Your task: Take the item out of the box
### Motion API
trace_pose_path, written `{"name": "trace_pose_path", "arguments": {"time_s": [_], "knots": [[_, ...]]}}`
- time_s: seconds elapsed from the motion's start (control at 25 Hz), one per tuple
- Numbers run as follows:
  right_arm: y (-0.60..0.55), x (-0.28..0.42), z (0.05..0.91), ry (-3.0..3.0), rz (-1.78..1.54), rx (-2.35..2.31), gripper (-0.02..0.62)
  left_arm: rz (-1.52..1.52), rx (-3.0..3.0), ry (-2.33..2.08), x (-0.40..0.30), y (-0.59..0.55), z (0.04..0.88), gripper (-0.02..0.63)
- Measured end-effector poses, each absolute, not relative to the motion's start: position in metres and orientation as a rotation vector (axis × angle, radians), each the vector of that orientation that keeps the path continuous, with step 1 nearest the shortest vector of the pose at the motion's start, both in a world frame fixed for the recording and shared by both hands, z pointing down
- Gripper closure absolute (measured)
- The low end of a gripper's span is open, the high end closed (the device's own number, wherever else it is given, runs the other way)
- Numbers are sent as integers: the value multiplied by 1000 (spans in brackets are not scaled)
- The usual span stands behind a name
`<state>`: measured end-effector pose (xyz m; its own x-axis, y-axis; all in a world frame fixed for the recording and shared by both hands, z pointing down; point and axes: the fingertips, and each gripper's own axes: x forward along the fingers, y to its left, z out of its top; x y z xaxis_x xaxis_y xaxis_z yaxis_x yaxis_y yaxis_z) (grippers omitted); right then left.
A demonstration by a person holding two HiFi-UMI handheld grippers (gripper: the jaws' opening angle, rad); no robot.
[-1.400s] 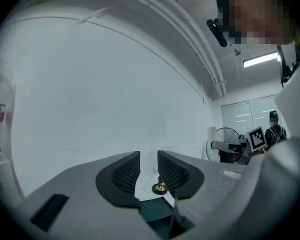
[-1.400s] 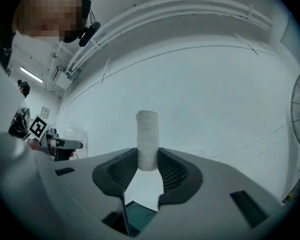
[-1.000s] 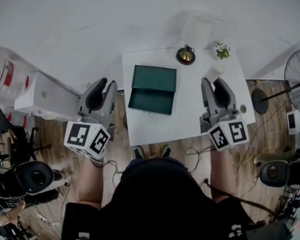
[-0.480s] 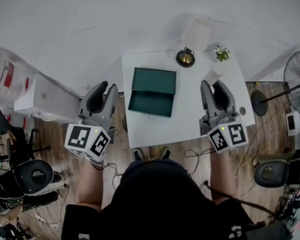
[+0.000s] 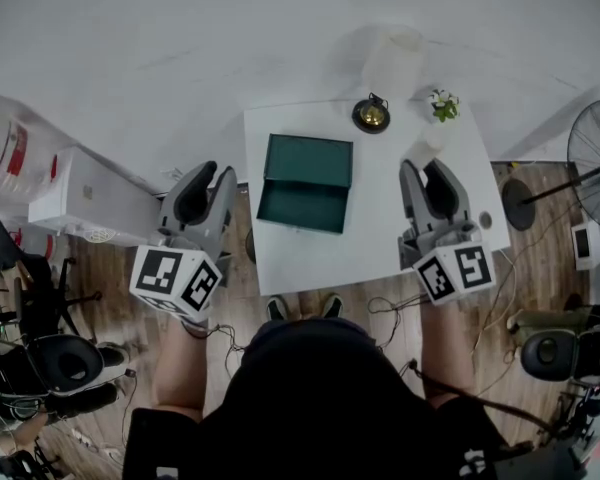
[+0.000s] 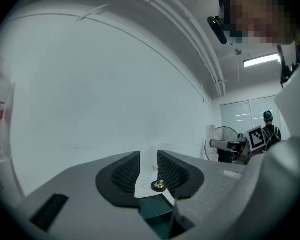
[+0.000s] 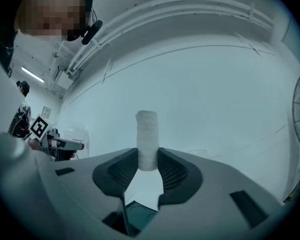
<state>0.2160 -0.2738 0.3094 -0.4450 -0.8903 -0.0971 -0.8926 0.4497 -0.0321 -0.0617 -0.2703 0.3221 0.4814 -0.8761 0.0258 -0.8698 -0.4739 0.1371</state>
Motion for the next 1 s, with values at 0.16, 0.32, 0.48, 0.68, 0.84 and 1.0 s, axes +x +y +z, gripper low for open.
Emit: {"name": "trace_pose_path", "arguments": {"time_s": [0.16, 0.32, 0.48, 0.68, 0.84, 1.0], "knots": [[-275, 216, 309, 2586, 34, -1595, 465, -73, 2585, -1532, -62, -271, 324, 499], [-274, 214, 311, 2591, 33, -1592, 465, -75, 2582, -1530, -62, -271, 326, 499], [-273, 213, 311, 2591, 25, -1597, 465, -70, 2576, -1525, -64, -270, 327, 499], [-272, 213, 312, 2589, 34, -1592, 465, -76, 2578, -1532, -65, -269, 329, 499], [-272, 211, 312, 2587, 27, -1597, 465, -78, 2575, -1525, -66, -270, 329, 499], [-269, 210, 313, 2586, 15, -1605, 465, -75, 2569, -1513, -68, -266, 331, 499]]}}
